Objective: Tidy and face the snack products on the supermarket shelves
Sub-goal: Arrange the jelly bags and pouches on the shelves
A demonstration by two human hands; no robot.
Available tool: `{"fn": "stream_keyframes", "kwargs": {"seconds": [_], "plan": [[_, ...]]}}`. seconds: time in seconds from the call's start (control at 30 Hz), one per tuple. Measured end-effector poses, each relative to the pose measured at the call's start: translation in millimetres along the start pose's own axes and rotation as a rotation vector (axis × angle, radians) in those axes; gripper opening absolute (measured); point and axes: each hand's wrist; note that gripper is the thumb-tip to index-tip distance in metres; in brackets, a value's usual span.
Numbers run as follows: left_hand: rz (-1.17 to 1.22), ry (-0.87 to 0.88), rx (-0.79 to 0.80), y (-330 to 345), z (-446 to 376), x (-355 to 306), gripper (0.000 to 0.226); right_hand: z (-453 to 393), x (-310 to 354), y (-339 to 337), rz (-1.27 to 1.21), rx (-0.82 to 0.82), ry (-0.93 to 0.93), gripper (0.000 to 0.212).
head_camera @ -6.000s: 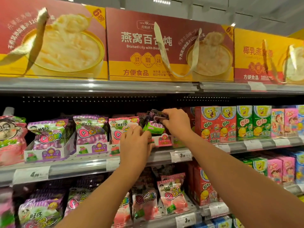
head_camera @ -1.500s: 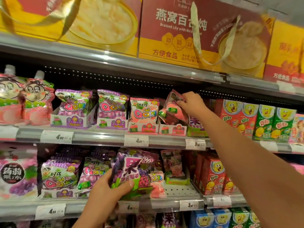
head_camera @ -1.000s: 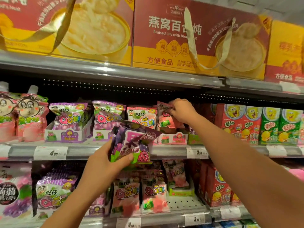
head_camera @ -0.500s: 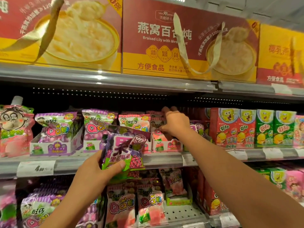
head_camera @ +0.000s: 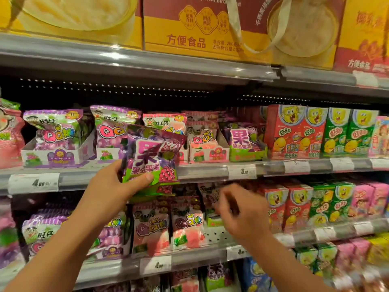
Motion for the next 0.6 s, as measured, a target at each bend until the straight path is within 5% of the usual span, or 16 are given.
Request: {"fn": "stream_keyframes", "kwargs": {"seconds": [0.07,0.13,0.27,0.6], "plan": [[0.002,0.0,-0.001,1,1,0,0.082,62,-7,25,0.142,0.323,0.108,0.006],[-0.005,0.001,0.004,1,1,-1,0.084,76,-35,49,0.122,0.56,0.496,0.017],[0.024,0.003,0.03,2,1,-2,0.057,54,-103,82,0.021,0.496,0.96,0.031],[0.064,-0.002,0.033,2,-1,1,0.052,30,-131,114,0.063,0.461,0.9,0.023]]}}
Point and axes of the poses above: each hand's wrist, its own z-axis away from the middle knuckle, its own y-axis out of the palm, x = y × z, and after that the axes turned 3 degrees about -x, right-handed
